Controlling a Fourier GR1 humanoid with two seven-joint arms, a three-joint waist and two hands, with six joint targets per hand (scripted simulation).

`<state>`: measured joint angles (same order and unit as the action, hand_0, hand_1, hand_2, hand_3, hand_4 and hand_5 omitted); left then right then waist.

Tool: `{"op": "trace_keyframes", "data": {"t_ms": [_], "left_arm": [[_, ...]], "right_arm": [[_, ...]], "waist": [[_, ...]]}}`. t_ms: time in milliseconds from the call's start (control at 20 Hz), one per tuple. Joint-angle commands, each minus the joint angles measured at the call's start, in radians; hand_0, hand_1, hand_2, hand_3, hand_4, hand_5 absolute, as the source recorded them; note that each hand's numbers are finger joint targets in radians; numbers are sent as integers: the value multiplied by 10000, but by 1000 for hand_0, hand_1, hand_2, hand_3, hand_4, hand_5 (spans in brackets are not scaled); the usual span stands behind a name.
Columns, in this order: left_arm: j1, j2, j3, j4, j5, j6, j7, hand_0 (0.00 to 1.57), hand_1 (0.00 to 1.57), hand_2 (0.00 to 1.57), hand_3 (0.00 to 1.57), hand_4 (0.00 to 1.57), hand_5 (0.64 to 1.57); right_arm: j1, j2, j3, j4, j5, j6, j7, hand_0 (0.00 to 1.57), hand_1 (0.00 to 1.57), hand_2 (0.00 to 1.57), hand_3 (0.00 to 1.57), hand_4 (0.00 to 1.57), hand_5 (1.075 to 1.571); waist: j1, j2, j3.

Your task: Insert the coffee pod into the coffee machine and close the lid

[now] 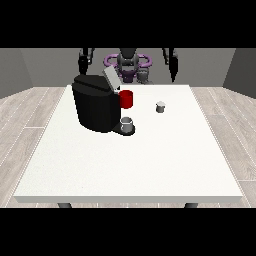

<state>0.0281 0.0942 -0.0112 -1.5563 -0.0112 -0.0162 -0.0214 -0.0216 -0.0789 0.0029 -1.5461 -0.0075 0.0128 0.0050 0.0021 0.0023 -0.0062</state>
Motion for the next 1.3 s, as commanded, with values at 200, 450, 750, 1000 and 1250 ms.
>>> {"op": "trace_keyframes", "data": {"t_ms": [200,450,750,1000,1250], "left_arm": [[-469,-491,-535,-193,134,-363,-64,0,0,0,0,713,1571],[-597,-136,-602,681,-293,-847,-1291,0,0,0,0,661,1571],[-1150,1311,-209,1043,-1220,-1008,111,0,0,0,0,330,1571],[-2586,1801,-47,2016,-2323,-465,-43,0,0,0,0,0,1571],[-3303,2757,509,3654,-2787,-664,-618,0,0,0,0,0,1571]], "right_arm": [[219,-213,-564,551,-417,382,-549,0,0,0,0,328,1571],[177,527,-576,241,-721,-54,-1102,0,0,0,0,324,1571],[225,488,-333,256,-458,19,-1256,0,0,0,0,367,1571],[-729,396,-542,632,-655,348,-2259,0,0,0,0,288,1571],[-1097,666,-234,192,-193,-384,-1518,0,0,0,0,419,1571]], "waist": [[-205,-271,65],[-507,-85,61],[-651,70,63],[-1136,1448,68],[-1467,1902,55]]}}
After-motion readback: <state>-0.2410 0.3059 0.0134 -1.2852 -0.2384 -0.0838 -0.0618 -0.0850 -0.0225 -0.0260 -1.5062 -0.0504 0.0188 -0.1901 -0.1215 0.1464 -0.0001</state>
